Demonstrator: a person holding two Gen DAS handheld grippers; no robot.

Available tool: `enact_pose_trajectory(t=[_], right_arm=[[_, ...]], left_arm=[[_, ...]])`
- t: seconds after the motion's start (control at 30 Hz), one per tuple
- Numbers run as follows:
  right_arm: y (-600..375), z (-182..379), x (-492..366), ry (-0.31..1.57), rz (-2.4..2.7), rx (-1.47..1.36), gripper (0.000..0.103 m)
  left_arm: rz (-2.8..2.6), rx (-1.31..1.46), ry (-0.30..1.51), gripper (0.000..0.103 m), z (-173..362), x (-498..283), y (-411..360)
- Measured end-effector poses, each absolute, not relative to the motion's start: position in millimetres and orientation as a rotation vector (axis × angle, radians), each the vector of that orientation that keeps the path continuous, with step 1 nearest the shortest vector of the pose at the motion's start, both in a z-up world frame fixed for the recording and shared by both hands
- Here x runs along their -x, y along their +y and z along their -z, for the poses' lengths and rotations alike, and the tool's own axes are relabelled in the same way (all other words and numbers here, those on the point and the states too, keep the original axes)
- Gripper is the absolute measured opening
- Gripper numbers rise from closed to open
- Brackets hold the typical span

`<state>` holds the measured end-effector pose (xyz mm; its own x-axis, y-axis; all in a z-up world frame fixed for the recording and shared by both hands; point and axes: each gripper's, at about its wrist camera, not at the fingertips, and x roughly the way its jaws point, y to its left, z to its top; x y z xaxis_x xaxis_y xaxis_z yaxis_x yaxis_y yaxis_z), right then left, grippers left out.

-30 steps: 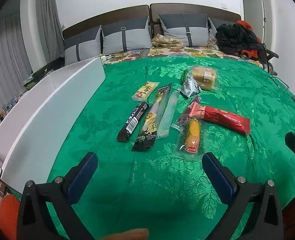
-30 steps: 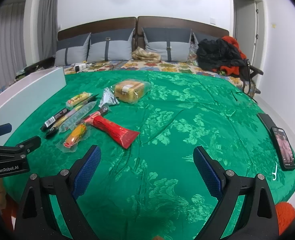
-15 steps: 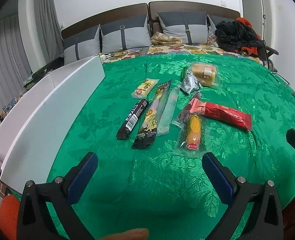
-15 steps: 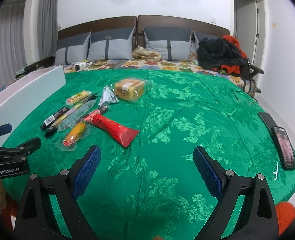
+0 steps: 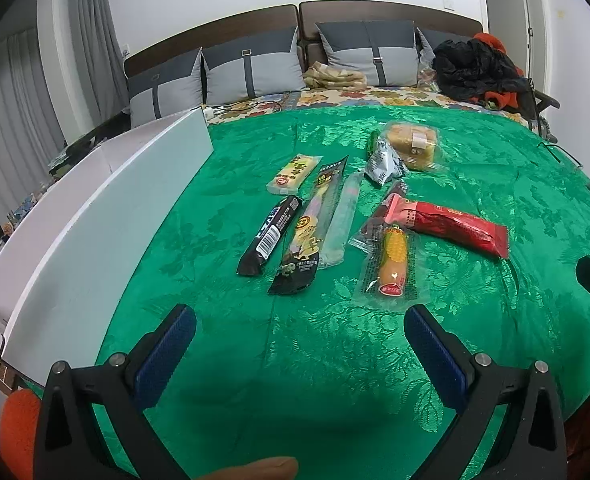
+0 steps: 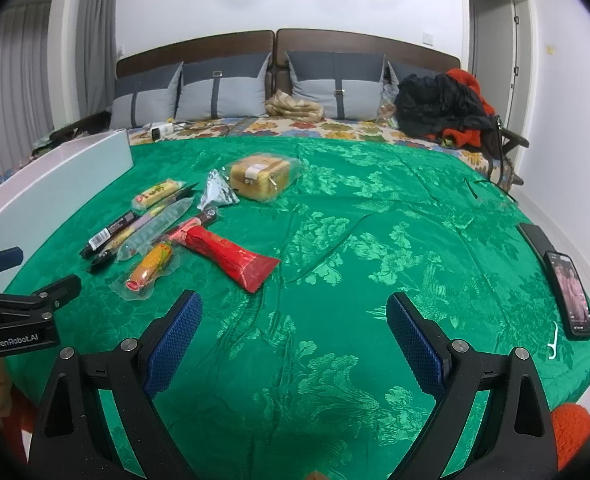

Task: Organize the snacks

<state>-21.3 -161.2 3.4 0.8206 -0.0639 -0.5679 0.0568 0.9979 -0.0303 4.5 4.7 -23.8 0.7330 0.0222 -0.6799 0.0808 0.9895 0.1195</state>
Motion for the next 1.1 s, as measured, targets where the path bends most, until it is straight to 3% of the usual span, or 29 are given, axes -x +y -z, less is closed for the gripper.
enact_pose_trajectory(t=[1.1], right_arm=[[-160.4, -2.2, 21.4, 0.608, 0.064, 0.011, 0.095]], left_arm=[[0.024, -0.154, 0.757, 0.103, 25.5, -4.0, 7.8]])
